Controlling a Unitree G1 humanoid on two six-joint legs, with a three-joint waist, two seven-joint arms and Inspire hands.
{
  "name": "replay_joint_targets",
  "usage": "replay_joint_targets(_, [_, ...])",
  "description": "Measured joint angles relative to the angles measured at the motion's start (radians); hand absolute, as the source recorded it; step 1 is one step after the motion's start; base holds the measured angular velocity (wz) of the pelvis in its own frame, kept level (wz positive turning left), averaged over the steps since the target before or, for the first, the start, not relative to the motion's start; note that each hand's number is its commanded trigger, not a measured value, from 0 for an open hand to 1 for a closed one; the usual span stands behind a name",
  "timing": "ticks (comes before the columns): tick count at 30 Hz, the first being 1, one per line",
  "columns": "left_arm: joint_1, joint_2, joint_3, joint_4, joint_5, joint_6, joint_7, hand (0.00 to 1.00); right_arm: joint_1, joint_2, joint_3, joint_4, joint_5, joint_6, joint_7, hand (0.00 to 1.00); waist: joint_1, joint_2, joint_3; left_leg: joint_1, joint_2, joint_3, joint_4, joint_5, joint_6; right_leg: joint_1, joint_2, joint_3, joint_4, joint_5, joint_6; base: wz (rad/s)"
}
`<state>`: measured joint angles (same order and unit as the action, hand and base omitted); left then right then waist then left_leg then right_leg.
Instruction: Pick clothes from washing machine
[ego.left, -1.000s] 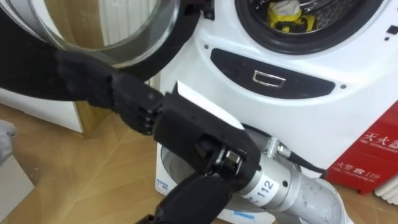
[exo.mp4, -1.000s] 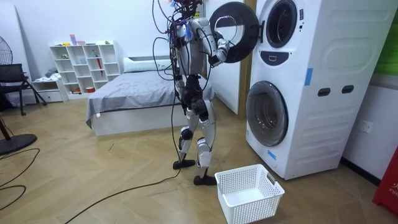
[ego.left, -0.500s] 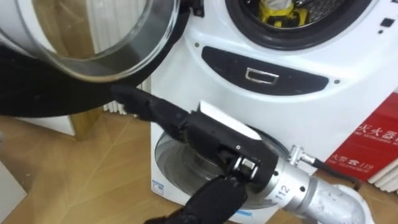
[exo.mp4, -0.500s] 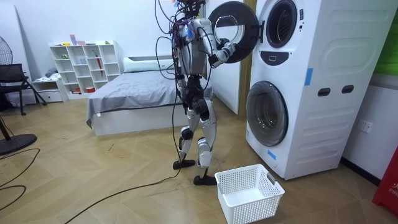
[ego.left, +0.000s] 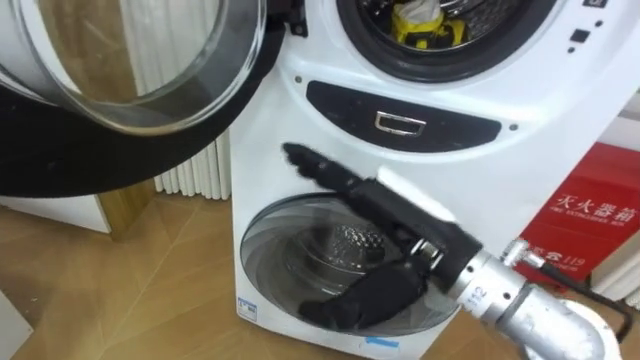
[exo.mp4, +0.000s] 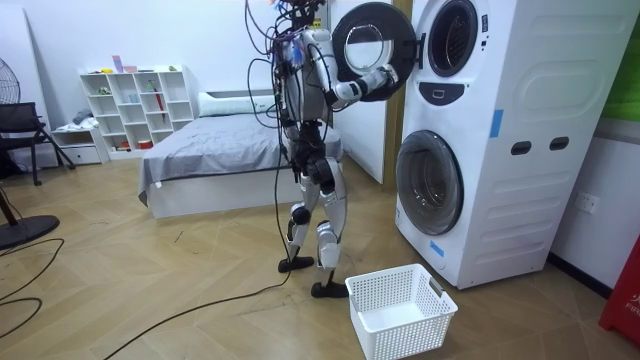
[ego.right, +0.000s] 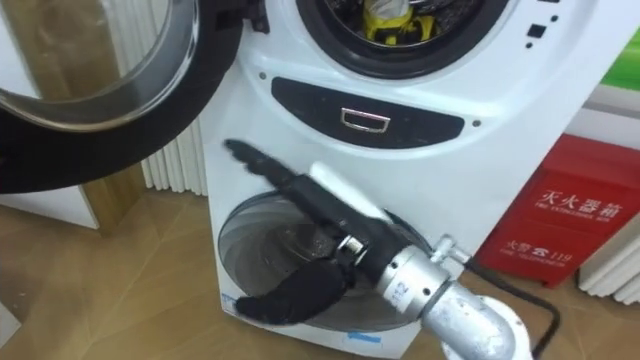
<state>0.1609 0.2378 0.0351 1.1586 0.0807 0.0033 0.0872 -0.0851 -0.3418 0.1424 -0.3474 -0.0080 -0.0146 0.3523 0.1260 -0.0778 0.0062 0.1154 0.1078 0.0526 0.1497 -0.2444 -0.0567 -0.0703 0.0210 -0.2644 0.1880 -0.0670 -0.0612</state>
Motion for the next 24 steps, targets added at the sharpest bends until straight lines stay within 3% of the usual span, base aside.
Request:
replay_joint_targets(3, [0.007,-0.013,0.018,0.0,-0.001,0.004,0.012,0.0,-0.009,0.0,-0.059,-0.004,-0.017,0.0,-0.078,0.0,-0.012,0.009,-0.0052,0.004,0.0,0.003,0.002,0.001,0.001,0.003,0.0,0.001,0.0,0.0,0.0,-0.01])
replay_joint_targets(5, [0.012,-0.022,0.022,0.002,-0.002,0.009,0.018,0.0,-0.009,0.0,-0.077,-0.001,-0.02,0.0,-0.121,0.0,-0.013,0.014,-0.0017,0.017,0.001,0.005,0.001,0.001,0.001,0.013,0.001,0.002,-0.002,0.0,0.0,-0.02])
replay_joint_targets(14, [0.023,-0.034,0.021,-0.026,0.0,0.038,0.019,0.0,-0.03,0.011,-0.092,0.012,0.041,0.017,-0.249,0.0,-0.011,0.02,-0.0019,0.035,-0.001,0.024,-0.012,-0.001,0.002,0.026,0.002,0.013,-0.003,-0.005,0.008,-0.01])
replay_joint_targets(17, [0.027,-0.036,0.021,-0.041,0.002,0.057,0.018,0.0,-0.076,0.047,-0.097,0.036,0.065,0.039,-0.301,0.0,-0.01,0.021,-0.0019,0.035,-0.001,0.024,-0.014,-0.002,0.004,0.026,0.002,0.012,-0.001,-0.005,0.008,0.0])
replay_joint_targets(24, [0.031,-0.048,0.021,-0.04,0.014,0.081,0.015,0.0,-0.186,0.073,-0.096,0.069,0.149,0.04,-0.376,0.0,0.008,0.023,-0.0031,0.034,0.0,0.019,-0.013,-0.002,0.005,0.027,0.0,0.005,-0.002,-0.006,0.009,0.01])
